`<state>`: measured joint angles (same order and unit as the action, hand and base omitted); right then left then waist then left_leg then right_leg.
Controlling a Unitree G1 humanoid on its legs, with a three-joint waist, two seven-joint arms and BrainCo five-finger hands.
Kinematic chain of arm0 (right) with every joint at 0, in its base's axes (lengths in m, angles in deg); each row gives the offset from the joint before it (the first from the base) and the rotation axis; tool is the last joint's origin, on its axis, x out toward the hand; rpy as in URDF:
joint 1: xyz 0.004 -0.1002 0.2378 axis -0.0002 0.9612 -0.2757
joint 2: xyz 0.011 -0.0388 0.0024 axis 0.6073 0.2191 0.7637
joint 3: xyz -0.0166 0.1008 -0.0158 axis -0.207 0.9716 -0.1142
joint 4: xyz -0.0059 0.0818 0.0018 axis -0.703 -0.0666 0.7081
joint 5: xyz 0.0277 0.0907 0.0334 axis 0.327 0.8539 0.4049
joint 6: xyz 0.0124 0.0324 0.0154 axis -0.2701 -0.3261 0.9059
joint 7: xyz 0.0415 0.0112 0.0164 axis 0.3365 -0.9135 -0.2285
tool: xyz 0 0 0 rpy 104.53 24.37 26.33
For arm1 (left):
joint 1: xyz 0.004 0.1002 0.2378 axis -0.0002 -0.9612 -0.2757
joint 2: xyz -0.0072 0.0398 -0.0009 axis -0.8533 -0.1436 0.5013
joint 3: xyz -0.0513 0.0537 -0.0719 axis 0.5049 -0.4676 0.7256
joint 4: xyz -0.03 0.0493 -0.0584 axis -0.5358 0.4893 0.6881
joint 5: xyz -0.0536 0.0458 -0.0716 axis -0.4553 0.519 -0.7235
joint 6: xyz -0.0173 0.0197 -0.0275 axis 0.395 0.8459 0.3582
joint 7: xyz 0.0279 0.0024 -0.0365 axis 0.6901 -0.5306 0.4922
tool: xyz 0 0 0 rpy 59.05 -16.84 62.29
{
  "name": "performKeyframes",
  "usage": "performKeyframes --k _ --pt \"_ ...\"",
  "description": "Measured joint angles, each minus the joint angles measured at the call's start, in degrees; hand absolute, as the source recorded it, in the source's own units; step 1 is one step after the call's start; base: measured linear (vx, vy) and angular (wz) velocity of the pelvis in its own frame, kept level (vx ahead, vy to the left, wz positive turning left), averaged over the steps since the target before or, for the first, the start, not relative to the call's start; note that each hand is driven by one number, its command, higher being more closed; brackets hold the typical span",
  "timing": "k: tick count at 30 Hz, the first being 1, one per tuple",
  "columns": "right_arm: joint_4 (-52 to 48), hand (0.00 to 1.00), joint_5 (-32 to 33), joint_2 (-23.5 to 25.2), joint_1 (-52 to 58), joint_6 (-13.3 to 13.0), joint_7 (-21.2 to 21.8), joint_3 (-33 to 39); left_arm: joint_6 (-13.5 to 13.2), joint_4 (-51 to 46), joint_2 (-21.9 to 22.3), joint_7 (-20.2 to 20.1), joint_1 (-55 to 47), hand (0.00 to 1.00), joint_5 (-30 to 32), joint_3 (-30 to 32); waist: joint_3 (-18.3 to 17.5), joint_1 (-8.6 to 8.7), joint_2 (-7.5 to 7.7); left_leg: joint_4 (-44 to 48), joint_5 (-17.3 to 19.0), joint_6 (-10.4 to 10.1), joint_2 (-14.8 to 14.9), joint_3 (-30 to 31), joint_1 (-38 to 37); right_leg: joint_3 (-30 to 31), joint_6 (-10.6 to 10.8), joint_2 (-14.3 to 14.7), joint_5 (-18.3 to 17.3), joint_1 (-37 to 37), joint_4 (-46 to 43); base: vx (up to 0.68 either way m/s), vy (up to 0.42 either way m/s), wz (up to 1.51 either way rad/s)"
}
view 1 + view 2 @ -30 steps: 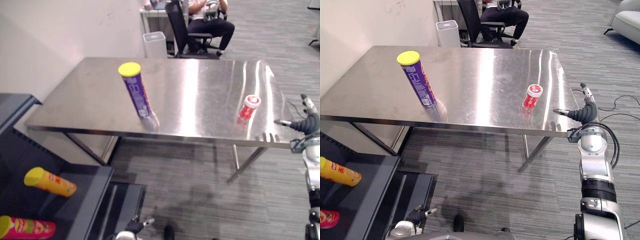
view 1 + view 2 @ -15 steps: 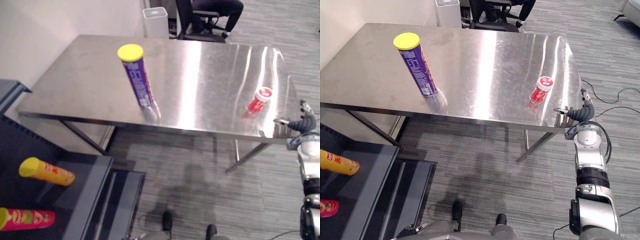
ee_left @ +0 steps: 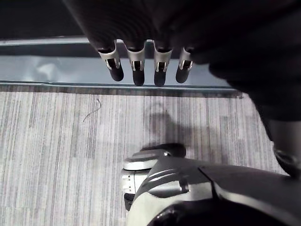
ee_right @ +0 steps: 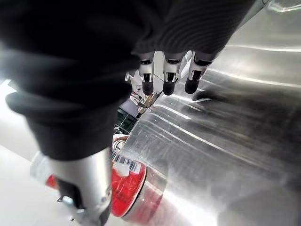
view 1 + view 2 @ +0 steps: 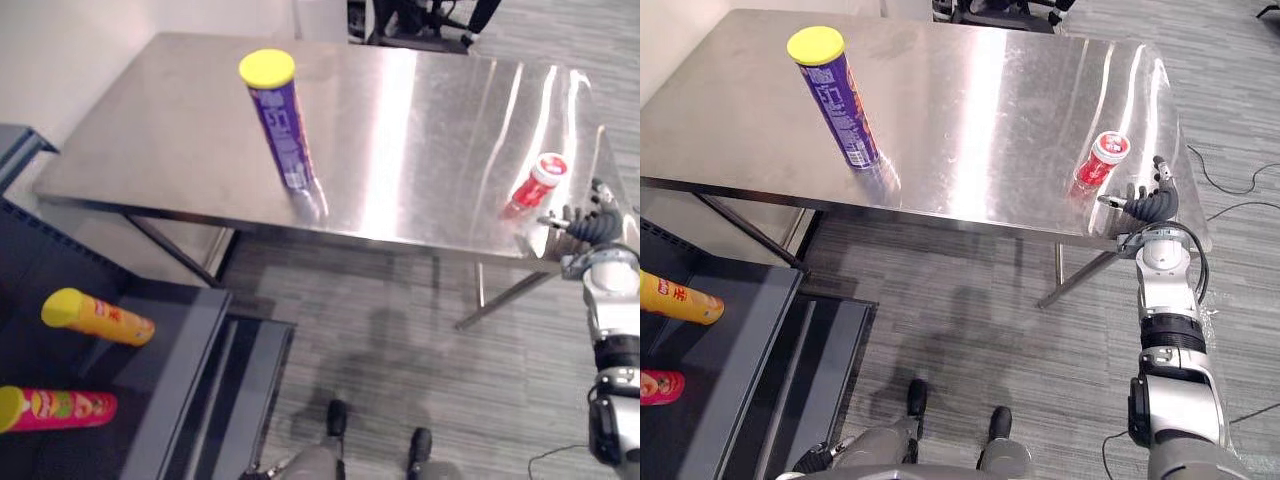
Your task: Put the gum and the chips on the shelf.
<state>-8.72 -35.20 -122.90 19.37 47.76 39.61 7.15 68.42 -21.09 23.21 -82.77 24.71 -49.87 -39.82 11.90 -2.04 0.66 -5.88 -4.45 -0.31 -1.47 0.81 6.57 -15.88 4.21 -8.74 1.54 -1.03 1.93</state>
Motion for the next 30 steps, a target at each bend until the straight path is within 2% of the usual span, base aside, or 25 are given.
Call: performKeyframes --k 9,13,25,30 --pt "2.91 0.00 0.48 -0.04 -5.16 0.04 -1.31 -1.56 -0.03 -0.89 -0.52 0.67 0.35 0.00 -1.42 -0.04 2.46 -0.47 1.20 -0.02 -0.76 0.17 0.34 0.34 0.98 -0.07 -0.03 0.42 -0.05 -0.89 0.08 0.00 -0.004 0.00" --pt "4.69 0.00 4.04 -0.17 -8.27 0.47 -2.41 -1.53 -0.03 -1.04 -0.86 1.37 0.48 0.00 -1.63 -0.04 3.87 -0.52 1.96 -0.02 -1.09 -0.05 0.27 1.13 1.50 -0.43 -0.69 0.45 -0.50 -0.99 0.07 -0.01 0.009 0.11" --pt "6.65 0.00 4.35 -1.29 -11.96 0.48 -2.68 -1.50 0.10 -1.65 -1.41 1.50 0.91 0.00 -2.08 -0.02 5.53 -2.74 3.52 -0.02 -1.43 -0.15 0.40 1.71 3.23 -0.81 -0.64 0.63 -0.43 -2.52 -0.24 0.00 0.002 0.02" --pt "6.64 0.00 4.35 -1.29 -12.95 0.47 -2.80 -1.69 0.10 -1.91 -1.65 1.89 0.91 0.00 -2.08 0.04 6.78 -2.81 4.09 -0.03 -1.41 -0.20 0.74 1.90 3.41 -0.85 -0.51 0.87 -0.31 -2.96 -0.97 0.00 0.000 0.01"
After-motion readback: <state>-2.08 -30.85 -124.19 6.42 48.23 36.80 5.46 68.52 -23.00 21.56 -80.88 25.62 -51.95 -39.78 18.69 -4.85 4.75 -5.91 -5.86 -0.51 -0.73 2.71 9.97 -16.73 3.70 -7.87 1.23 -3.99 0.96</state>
